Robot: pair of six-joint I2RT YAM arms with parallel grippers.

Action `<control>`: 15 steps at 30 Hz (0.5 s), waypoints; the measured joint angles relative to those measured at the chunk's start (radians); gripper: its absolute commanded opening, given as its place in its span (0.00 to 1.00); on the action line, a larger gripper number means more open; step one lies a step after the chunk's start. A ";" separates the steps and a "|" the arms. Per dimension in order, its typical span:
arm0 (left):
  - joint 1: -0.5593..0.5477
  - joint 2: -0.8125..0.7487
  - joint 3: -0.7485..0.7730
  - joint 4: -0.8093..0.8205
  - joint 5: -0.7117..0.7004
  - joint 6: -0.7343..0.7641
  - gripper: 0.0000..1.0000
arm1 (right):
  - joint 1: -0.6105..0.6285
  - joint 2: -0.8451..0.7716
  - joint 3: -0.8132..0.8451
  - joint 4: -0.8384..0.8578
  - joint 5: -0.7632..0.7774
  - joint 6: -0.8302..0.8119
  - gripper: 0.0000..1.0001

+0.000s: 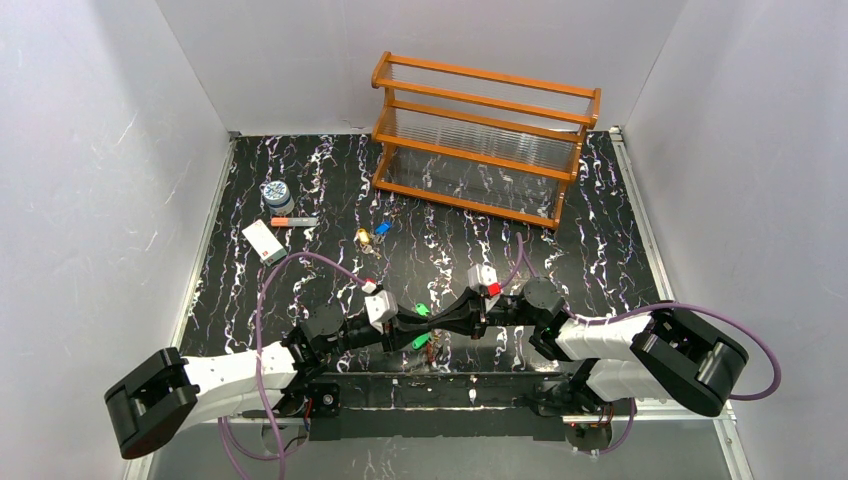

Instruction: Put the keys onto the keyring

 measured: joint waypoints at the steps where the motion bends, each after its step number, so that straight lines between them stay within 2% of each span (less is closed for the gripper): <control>1: 0.000 0.000 0.000 0.002 -0.003 -0.003 0.23 | 0.000 0.000 0.000 0.002 0.000 0.000 0.01; 4: 0.000 0.000 0.000 0.009 -0.010 -0.009 0.20 | 0.000 0.001 0.000 0.011 0.000 0.002 0.01; 10: 0.000 0.006 -0.011 0.058 -0.009 -0.030 0.07 | -0.001 0.002 0.000 0.034 0.005 0.009 0.01; 11: 0.000 0.010 -0.013 0.066 -0.007 -0.034 0.02 | -0.002 0.003 0.000 0.036 0.005 0.011 0.01; 15: 0.000 0.024 -0.015 0.095 0.004 -0.045 0.00 | -0.005 0.003 0.000 0.044 0.009 0.013 0.01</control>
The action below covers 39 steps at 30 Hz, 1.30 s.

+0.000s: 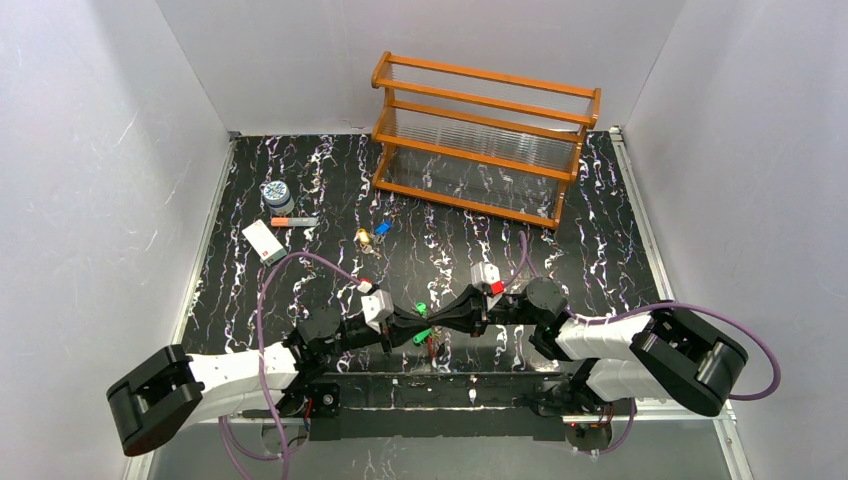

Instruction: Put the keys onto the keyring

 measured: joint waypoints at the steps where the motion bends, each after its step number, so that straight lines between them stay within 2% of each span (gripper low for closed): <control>1: 0.000 0.002 -0.003 0.011 0.000 -0.002 0.00 | 0.000 0.000 0.000 0.002 0.000 0.002 0.01; 4: 0.000 0.003 -0.016 0.039 0.000 -0.009 0.00 | 0.000 0.000 0.000 0.003 0.003 0.005 0.01; 7: 0.000 0.003 -0.021 0.054 -0.002 -0.015 0.18 | 0.000 -0.002 0.000 0.002 0.012 0.006 0.01; 8: 0.000 0.002 -0.024 0.060 -0.003 -0.016 0.21 | 0.002 -0.005 0.000 0.000 0.017 0.006 0.01; 13: 0.001 0.005 -0.027 0.077 -0.014 -0.022 0.24 | 0.005 -0.011 0.000 -0.004 0.018 0.013 0.01; 15: 0.001 0.013 -0.027 0.086 -0.014 -0.022 0.22 | 0.005 -0.011 0.000 -0.004 0.019 0.016 0.01; 17: 0.001 0.027 -0.027 0.100 -0.013 -0.022 0.16 | 0.005 -0.011 0.000 -0.004 0.021 0.021 0.01; 20: 0.001 0.052 -0.027 0.128 -0.008 -0.023 0.00 | 0.005 -0.011 0.000 -0.005 0.022 0.025 0.01; 25: 0.001 0.081 -0.027 0.159 -0.005 -0.032 0.00 | 0.003 -0.010 0.000 -0.004 0.028 0.029 0.02; 26: 0.001 0.081 -0.028 0.161 -0.008 -0.034 0.00 | 0.003 -0.010 0.000 -0.004 0.031 0.030 0.17; 29: 0.000 0.081 -0.032 0.172 -0.023 -0.042 0.00 | 0.004 -0.014 -0.002 -0.003 0.053 0.032 0.53; 31: 0.000 0.077 -0.034 0.177 -0.029 -0.046 0.00 | 0.006 -0.025 -0.003 -0.002 0.074 0.040 0.67; 35: 0.000 0.059 -0.050 0.189 -0.042 -0.051 0.00 | 0.006 -0.096 -0.020 -0.010 0.146 0.038 0.82; 39: 0.000 0.055 -0.057 0.197 -0.052 -0.058 0.00 | 0.006 -0.195 -0.027 -0.080 0.207 0.026 0.81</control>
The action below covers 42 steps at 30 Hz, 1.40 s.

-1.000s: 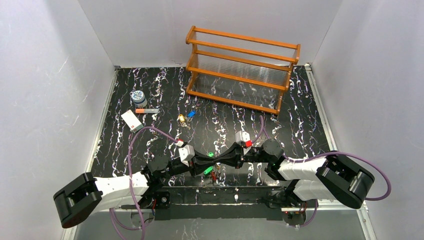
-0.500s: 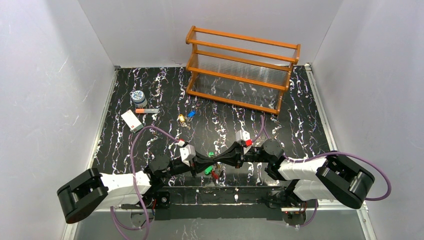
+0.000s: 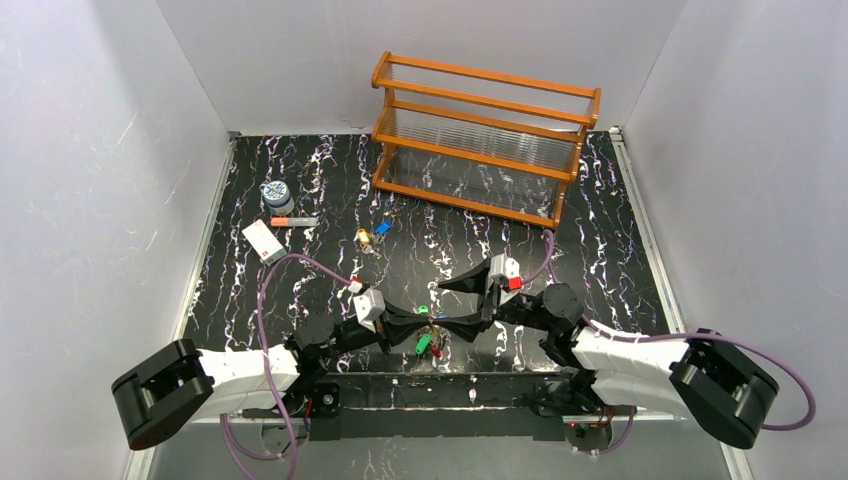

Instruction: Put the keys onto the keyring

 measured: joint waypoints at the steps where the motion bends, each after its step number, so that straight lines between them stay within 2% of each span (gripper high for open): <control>1: 0.000 0.000 -0.002 0.000 -0.002 -0.001 0.00 | 0.000 -0.018 0.000 -0.021 0.007 -0.007 0.79; 9: 0.000 -0.001 -0.003 0.004 -0.013 -0.002 0.00 | 0.000 -0.120 -0.010 -0.229 0.018 -0.053 0.57; 13: 0.000 -0.001 -0.003 0.005 -0.016 -0.002 0.00 | 0.000 -0.129 -0.025 -0.284 -0.007 -0.066 0.37; 19: 0.000 -0.001 -0.003 0.005 -0.032 -0.008 0.00 | 0.000 -0.074 -0.026 -0.314 -0.107 -0.077 0.27; 25: 0.000 0.001 -0.003 0.005 -0.054 -0.010 0.00 | 0.000 -0.057 -0.024 -0.313 -0.215 -0.079 0.29; 30: 0.000 0.009 -0.003 0.005 -0.065 -0.012 0.00 | 0.000 -0.110 -0.024 -0.320 -0.249 -0.106 0.34; 37: 0.000 0.015 -0.003 0.005 -0.065 -0.017 0.00 | 0.000 -0.237 -0.024 -0.409 -0.095 -0.161 0.55; 42: 0.000 0.015 -0.003 0.005 -0.064 -0.018 0.00 | 0.000 -0.191 -0.023 -0.418 -0.032 -0.179 0.57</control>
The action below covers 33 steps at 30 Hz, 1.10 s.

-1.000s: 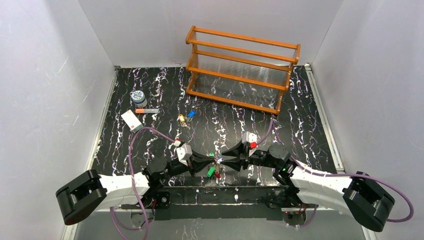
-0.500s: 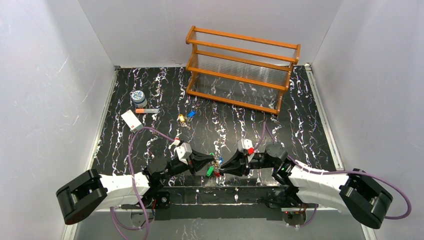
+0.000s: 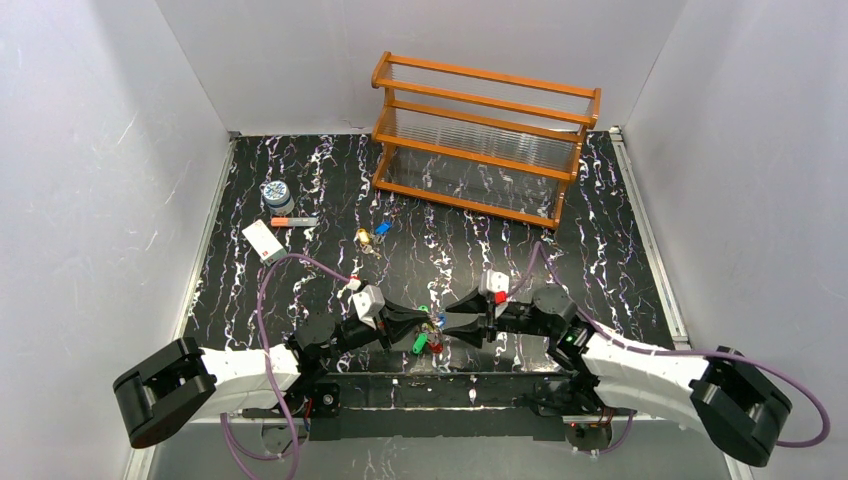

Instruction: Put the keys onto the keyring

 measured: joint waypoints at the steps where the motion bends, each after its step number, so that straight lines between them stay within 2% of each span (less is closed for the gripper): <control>1: 0.000 0.000 0.000 0.000 0.000 -0.001 0.00 | 0.000 0.025 0.003 0.000 0.001 -0.001 0.57; 7: 0.000 0.003 0.000 0.000 0.000 -0.005 0.00 | 0.000 0.125 0.035 0.014 -0.030 0.000 0.46; 19: 0.000 0.007 0.000 0.000 -0.002 -0.005 0.00 | 0.000 0.076 0.034 0.109 -0.176 0.000 0.36; 27: 0.000 0.009 0.000 0.000 -0.012 -0.005 0.00 | 0.000 0.078 0.038 0.024 -0.243 -0.032 0.37; 33: 0.000 0.011 0.000 0.006 -0.012 -0.005 0.00 | 0.000 0.026 0.044 -0.048 -0.216 -0.072 0.47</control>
